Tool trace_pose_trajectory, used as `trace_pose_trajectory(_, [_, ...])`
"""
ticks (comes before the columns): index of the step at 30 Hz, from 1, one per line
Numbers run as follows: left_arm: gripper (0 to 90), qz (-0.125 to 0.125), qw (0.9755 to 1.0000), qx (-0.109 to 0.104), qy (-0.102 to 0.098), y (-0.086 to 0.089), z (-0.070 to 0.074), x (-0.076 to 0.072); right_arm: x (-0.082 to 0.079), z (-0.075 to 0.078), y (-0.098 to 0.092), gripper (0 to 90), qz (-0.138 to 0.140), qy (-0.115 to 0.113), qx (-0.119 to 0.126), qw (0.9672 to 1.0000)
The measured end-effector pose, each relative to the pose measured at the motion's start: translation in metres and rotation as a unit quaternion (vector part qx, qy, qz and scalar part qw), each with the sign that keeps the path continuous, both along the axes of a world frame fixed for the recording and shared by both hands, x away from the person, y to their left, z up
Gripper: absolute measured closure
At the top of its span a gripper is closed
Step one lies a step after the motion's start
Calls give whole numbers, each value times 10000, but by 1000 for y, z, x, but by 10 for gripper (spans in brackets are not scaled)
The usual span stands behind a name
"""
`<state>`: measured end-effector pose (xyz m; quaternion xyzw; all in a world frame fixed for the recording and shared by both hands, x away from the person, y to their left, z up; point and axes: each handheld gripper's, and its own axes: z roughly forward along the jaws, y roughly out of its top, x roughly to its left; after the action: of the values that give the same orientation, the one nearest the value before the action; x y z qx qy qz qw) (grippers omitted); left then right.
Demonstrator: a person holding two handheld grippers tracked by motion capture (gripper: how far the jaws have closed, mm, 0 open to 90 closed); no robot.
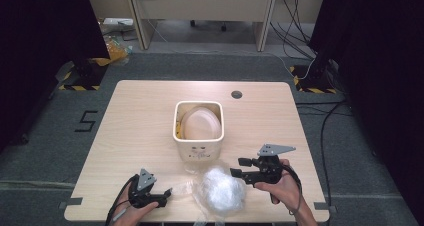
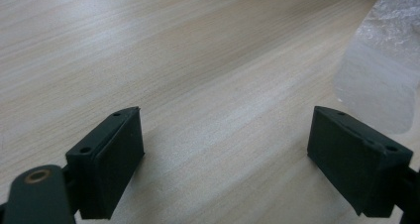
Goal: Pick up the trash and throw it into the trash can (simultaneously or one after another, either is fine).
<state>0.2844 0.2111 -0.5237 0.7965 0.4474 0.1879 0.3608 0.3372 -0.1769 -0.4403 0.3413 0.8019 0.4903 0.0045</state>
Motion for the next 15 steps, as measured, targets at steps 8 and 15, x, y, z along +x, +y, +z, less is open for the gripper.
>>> trace_pose_trajectory(8, [132, -1, 10000, 0, -1, 0, 0, 0, -10, -15, 13, 386, 166, 51, -333, 9993])
trace_pose_trajectory(15, [132, 0, 10000, 1, -1, 0, 0, 0, -13, -30, 28, 366, 289, 103, -653, 9974])
